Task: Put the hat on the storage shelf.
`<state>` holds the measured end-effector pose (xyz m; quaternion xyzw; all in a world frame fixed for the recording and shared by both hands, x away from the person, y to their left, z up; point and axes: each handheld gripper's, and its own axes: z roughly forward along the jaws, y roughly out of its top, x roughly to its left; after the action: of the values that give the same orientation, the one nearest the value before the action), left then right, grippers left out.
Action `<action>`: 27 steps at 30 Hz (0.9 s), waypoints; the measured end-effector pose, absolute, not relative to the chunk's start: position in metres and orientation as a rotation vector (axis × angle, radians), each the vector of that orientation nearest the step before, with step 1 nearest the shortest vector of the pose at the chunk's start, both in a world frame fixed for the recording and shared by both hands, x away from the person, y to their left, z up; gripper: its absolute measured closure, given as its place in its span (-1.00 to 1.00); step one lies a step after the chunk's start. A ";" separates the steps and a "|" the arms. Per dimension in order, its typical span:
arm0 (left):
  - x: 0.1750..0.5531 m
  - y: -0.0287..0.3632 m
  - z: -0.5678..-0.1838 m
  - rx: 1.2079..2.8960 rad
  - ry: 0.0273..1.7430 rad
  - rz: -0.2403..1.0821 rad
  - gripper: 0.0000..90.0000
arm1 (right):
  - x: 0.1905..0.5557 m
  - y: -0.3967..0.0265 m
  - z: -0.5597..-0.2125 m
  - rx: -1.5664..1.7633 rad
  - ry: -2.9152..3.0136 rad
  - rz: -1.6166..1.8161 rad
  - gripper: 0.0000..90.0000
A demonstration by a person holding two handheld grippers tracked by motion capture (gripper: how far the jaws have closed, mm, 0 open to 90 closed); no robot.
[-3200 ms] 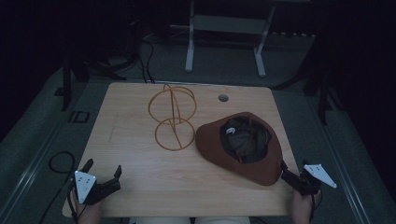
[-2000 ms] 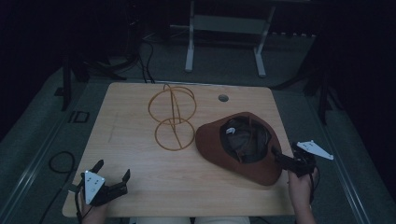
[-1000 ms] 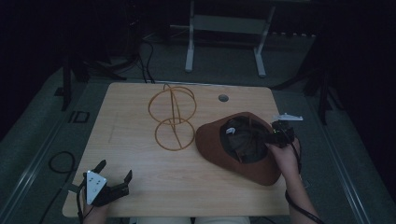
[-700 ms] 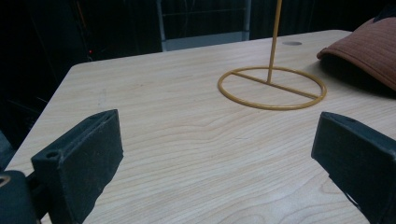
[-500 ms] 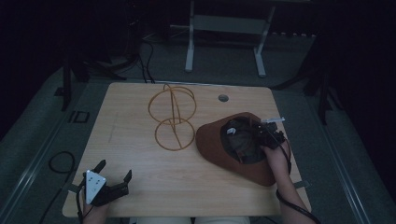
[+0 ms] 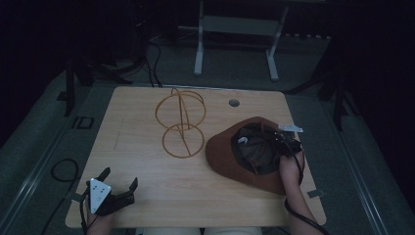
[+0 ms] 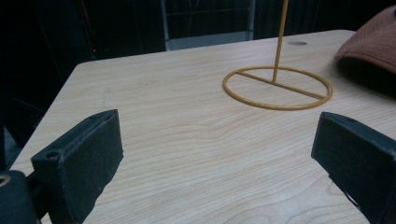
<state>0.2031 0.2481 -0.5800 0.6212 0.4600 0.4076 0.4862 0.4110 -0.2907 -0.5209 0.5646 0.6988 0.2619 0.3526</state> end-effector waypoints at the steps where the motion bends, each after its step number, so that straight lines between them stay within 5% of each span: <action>1: 0.203 0.248 -0.580 1.512 1.118 0.995 -0.94 | 0.411 -0.291 -0.521 1.461 1.808 0.678 0.86; 16: 0.202 0.246 -0.578 1.507 1.103 1.012 -0.94 | 0.368 -0.291 -0.436 1.361 1.652 1.091 0.87; 27: 0.204 0.213 -0.560 1.610 1.096 0.783 -0.88 | 0.343 -0.294 -0.395 1.280 1.583 1.209 0.86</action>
<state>0.2044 0.2132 -0.5605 0.6650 0.4530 0.3236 0.4979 0.3429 -0.2945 -0.3952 0.5006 0.6192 0.4727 0.3775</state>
